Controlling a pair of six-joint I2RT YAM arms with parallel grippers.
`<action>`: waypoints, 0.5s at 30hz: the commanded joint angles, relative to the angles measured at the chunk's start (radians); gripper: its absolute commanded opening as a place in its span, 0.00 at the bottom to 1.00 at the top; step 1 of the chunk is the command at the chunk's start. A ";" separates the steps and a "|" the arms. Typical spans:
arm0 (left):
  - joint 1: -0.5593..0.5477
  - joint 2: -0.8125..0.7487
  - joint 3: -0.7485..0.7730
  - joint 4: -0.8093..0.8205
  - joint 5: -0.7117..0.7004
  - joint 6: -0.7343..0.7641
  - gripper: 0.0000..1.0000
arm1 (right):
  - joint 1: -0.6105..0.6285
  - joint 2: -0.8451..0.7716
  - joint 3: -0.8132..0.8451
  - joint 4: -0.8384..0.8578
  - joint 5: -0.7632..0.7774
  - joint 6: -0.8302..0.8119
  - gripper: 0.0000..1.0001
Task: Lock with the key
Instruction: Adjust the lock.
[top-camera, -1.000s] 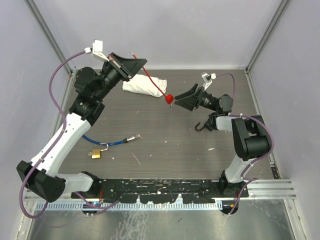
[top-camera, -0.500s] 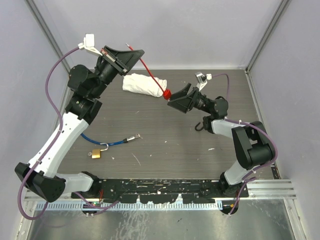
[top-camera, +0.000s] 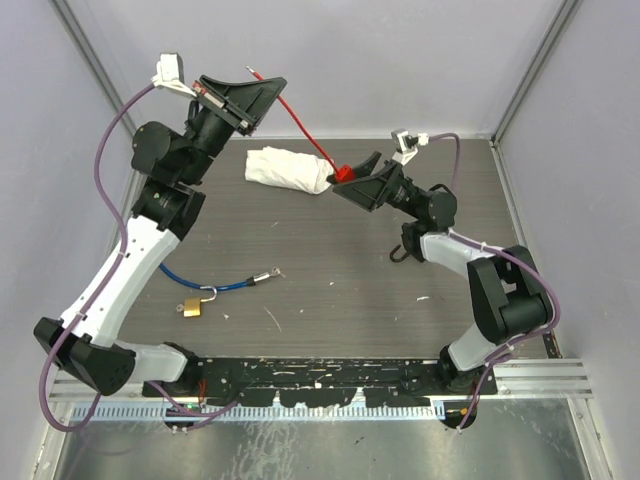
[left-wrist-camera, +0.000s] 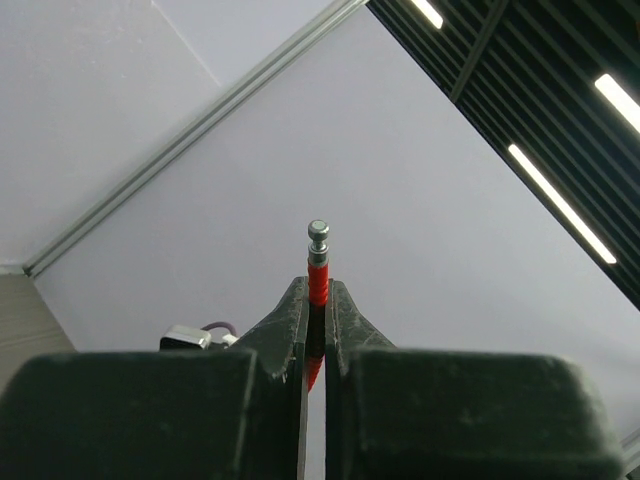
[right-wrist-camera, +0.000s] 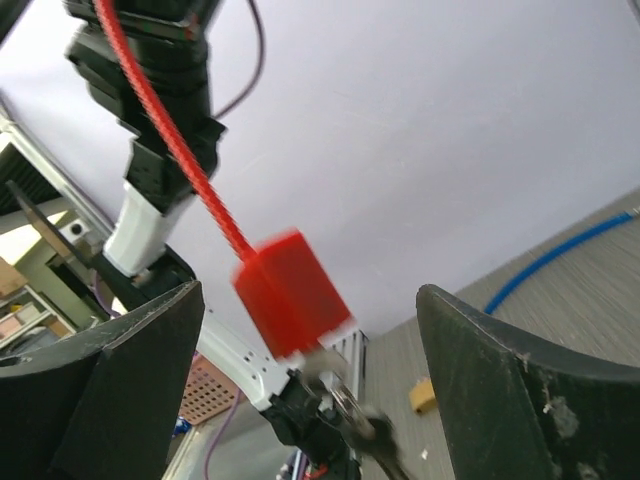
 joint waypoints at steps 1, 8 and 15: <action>-0.007 -0.002 0.048 0.103 -0.029 -0.058 0.00 | 0.027 -0.043 0.077 0.183 0.082 0.086 0.91; -0.008 -0.027 0.018 0.114 -0.072 -0.061 0.00 | 0.043 -0.101 0.055 0.184 0.097 0.109 0.85; -0.008 -0.067 -0.024 0.145 -0.115 -0.075 0.00 | 0.043 -0.145 0.032 0.184 0.110 0.107 0.81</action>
